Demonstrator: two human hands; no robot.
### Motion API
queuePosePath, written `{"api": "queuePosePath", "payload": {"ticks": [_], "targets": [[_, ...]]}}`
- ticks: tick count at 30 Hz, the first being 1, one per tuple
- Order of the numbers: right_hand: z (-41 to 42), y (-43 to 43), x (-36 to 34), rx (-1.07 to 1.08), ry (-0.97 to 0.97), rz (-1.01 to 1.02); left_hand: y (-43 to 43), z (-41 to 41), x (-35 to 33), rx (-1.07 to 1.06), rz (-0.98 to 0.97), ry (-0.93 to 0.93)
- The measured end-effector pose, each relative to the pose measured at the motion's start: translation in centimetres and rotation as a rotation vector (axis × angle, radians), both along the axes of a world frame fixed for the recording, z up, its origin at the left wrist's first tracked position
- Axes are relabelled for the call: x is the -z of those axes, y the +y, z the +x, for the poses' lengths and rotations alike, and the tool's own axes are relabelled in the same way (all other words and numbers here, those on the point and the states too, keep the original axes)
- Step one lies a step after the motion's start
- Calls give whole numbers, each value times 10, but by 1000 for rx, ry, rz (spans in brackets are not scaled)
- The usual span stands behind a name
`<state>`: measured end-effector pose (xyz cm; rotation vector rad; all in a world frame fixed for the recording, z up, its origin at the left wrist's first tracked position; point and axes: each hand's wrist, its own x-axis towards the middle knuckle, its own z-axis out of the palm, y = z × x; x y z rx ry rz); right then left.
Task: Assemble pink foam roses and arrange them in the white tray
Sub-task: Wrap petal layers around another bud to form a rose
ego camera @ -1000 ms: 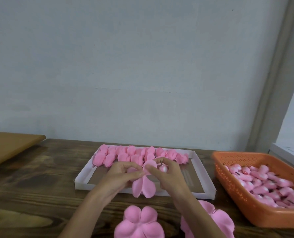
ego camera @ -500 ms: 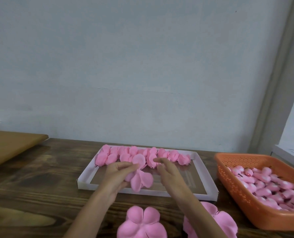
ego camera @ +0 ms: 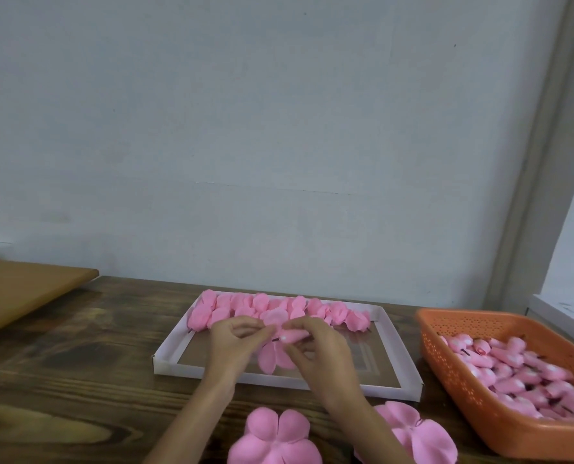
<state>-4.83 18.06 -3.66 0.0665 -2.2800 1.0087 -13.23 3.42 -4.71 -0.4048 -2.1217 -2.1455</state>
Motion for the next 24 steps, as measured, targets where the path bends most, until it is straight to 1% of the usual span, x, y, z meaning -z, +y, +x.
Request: {"api": "queuePosePath", "payload": {"ticks": [5,13,19,24], "targets": [[-2,-1,1,27,41,33,1,-1,1,-3,-5,37],[-3,4,3,52,57,-45,1,-5,2,31,28,-32],[-5,4,4,97,114,-36,1,-7,3,67,7,-43],[-5,6,4,109,111,-2,2,-6,1,78,0,-50]]}}
